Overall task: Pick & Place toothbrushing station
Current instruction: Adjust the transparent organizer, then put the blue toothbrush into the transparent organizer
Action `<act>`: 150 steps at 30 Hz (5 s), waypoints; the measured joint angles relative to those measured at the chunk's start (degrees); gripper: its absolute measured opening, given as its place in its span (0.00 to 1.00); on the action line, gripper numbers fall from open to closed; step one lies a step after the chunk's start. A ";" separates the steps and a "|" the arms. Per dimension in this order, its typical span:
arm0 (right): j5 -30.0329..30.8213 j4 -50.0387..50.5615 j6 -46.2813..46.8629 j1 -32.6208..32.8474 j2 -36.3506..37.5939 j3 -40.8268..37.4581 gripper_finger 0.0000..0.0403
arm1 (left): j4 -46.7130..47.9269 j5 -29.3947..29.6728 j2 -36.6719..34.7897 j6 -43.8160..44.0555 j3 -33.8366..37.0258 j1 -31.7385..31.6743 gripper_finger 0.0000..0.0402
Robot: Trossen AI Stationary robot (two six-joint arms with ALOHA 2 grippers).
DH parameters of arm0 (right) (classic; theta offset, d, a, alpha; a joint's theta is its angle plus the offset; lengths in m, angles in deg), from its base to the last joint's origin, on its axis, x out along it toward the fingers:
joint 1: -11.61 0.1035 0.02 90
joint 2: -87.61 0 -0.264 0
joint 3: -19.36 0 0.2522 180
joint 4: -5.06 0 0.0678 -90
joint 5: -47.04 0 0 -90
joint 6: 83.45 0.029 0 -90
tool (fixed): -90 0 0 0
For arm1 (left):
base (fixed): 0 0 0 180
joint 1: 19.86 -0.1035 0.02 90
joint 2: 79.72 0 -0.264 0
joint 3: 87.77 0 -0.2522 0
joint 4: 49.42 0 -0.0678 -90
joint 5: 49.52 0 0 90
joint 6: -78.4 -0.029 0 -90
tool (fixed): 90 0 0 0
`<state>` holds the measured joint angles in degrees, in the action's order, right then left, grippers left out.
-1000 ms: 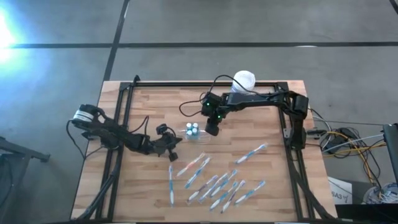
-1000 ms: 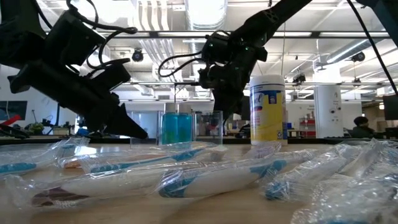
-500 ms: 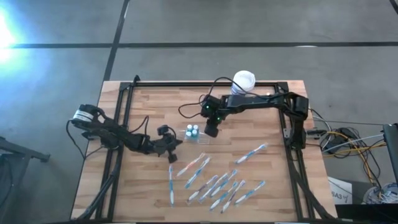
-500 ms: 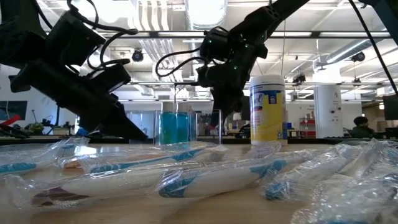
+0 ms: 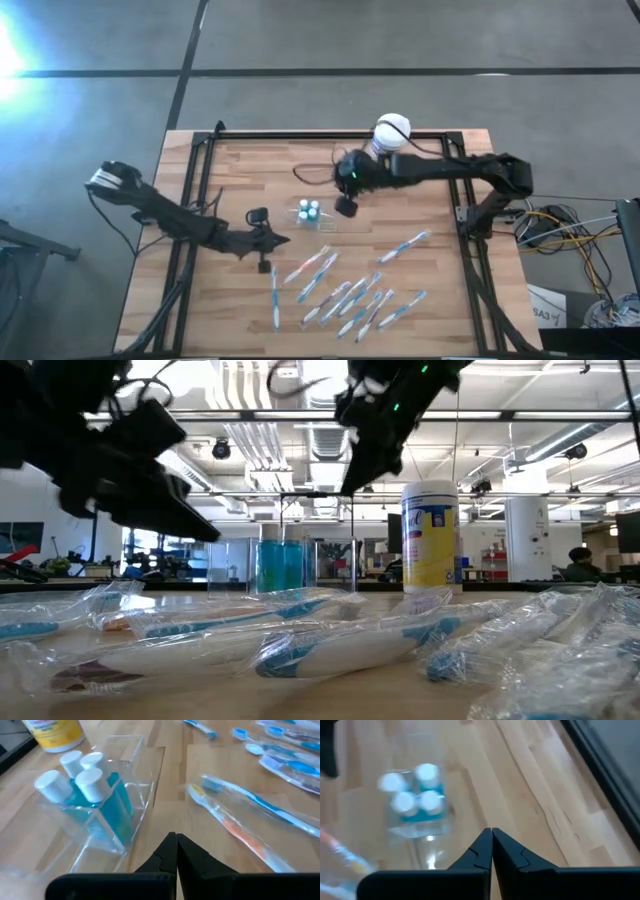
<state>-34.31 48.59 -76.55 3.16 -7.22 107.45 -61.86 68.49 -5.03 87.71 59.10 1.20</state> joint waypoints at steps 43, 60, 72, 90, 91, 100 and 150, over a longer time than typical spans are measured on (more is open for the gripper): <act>17.26 -49.63 22.71 18.87 -11.73 -25.64 0.02 | 10.48 7.80 -5.74 20.47 5.37 -8.08 0.00; 20.12 -44.78 24.45 17.61 -11.64 -25.75 0.02 | 10.12 5.44 6.88 16.77 -2.62 -11.34 0.01; 19.61 -44.58 21.01 19.30 -8.34 -25.82 0.02 | 13.32 5.95 0.80 14.64 -0.51 -10.77 0.02; -0.80 -67.65 -6.35 23.22 24.94 -46.52 0.02 | 20.93 -9.71 -34.38 -8.68 5.59 -1.60 0.02; -1.20 -67.65 -5.68 22.16 26.74 -47.64 0.02 | 21.91 -12.47 -35.88 -10.90 5.70 -1.60 0.02; -17.18 -77.18 0.32 6.85 37.25 -58.80 0.02 | 22.05 -16.91 -45.85 -21.35 5.75 -2.22 0.01; -18.16 -70.31 -0.90 -2.04 63.74 -73.82 0.02 | 25.99 -16.11 -49.39 1.78 5.64 -4.01 0.03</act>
<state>-52.48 -21.72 -77.45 1.11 56.53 33.64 -35.86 52.38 -54.42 89.49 64.74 -2.81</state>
